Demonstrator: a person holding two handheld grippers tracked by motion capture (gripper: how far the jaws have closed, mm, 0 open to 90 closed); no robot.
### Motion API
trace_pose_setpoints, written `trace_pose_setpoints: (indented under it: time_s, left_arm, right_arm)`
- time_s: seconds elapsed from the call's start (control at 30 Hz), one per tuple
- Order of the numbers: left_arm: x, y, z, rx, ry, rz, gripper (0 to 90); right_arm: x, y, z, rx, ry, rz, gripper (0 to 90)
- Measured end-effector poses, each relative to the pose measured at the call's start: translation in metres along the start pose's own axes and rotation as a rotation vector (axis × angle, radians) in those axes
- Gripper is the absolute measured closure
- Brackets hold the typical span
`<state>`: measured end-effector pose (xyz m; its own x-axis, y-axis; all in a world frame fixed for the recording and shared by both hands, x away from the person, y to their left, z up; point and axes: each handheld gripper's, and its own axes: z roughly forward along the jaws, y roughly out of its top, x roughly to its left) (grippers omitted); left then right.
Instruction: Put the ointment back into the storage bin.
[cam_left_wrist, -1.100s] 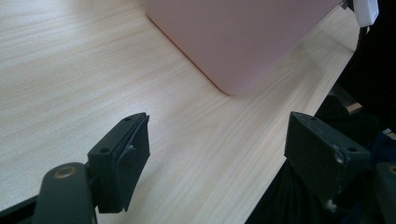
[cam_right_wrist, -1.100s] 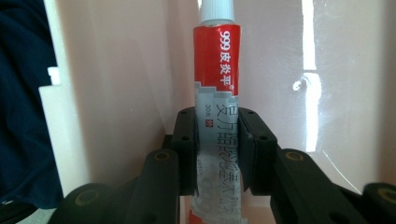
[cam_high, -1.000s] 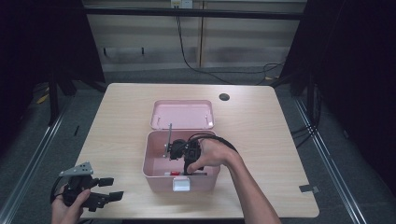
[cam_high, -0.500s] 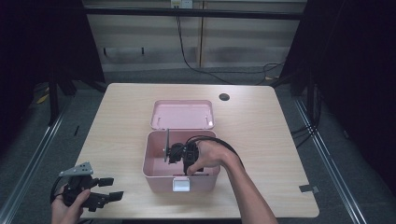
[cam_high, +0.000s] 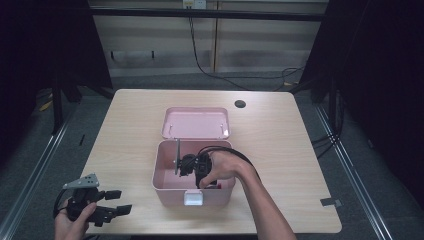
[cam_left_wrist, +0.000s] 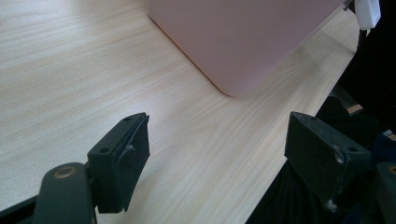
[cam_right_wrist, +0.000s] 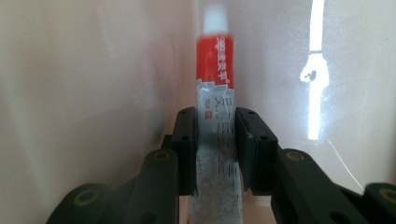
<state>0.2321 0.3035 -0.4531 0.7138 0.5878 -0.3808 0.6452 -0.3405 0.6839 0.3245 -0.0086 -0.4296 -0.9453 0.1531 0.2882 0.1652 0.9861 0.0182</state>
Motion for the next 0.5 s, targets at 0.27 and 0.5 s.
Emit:
trace_pose_setpoints:
  time_s: [0.27, 0.5]
  left_arm:
    - [-0.0003, -0.0002, 0.0002, 0.001, 0.004, 0.0, 22.0]
    - [-0.0003, -0.0002, 0.0003, 0.001, 0.004, 0.001, 22.0]
  right_arm:
    - [0.0004, -0.0007, -0.0005, 0.004, 0.002, -0.005, 70.2]
    - [0.001, -0.0032, -0.0042, -0.012, -0.023, -0.001, 68.7]
